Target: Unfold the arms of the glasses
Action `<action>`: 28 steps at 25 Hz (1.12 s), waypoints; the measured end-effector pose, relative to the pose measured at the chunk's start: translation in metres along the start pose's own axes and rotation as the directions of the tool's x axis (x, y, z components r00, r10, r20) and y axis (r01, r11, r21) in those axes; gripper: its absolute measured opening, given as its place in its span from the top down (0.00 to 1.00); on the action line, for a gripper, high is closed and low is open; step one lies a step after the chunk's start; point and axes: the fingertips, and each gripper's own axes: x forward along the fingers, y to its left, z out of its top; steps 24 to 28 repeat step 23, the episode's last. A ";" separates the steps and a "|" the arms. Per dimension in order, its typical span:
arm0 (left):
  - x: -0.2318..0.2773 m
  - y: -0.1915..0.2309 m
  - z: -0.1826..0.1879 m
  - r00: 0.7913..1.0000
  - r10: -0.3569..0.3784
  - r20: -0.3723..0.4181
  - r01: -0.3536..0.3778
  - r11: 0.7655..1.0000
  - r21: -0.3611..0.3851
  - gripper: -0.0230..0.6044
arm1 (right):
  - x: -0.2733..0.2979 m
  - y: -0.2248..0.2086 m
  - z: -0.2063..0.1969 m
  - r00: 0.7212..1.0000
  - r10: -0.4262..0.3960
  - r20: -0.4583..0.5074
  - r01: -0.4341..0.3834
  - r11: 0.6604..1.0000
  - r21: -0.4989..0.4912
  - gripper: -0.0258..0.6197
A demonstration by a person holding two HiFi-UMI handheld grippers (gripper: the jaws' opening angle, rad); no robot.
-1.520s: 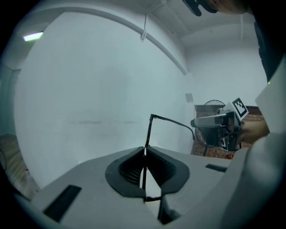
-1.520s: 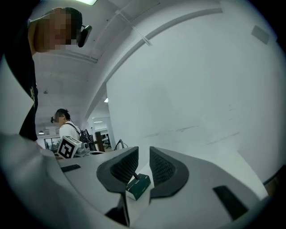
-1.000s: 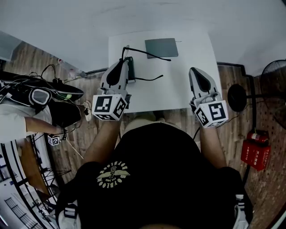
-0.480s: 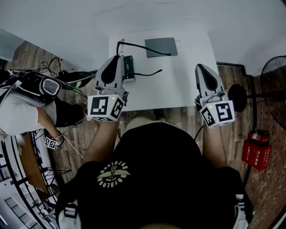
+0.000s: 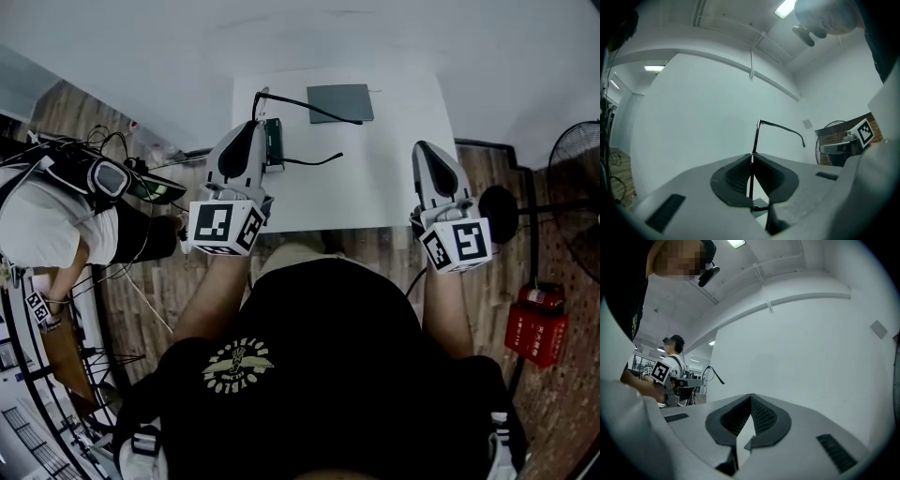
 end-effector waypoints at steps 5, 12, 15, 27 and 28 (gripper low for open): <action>-0.004 -0.003 0.003 1.000 -0.005 -0.002 0.006 1.000 0.022 0.93 | -0.002 0.002 0.001 1.000 0.001 0.006 -0.001 1.000 0.009 0.96; -0.008 -0.010 0.004 0.999 -0.021 -0.028 0.023 0.998 0.051 0.93 | -0.006 0.011 0.002 1.000 0.014 0.020 -0.014 1.000 0.026 0.96; -0.005 -0.008 0.000 0.998 -0.028 -0.048 0.030 0.998 0.055 0.93 | -0.001 0.012 -0.001 1.000 0.016 0.014 -0.016 0.999 0.033 0.96; 0.016 0.007 -0.015 0.997 -0.036 -0.070 0.039 0.998 0.047 0.93 | 0.018 0.007 -0.017 1.000 -0.001 -0.019 0.002 0.999 0.045 0.96; 0.016 0.007 -0.015 0.997 -0.036 -0.070 0.039 0.998 0.047 0.93 | 0.018 0.007 -0.017 1.000 -0.001 -0.019 0.002 0.999 0.045 0.96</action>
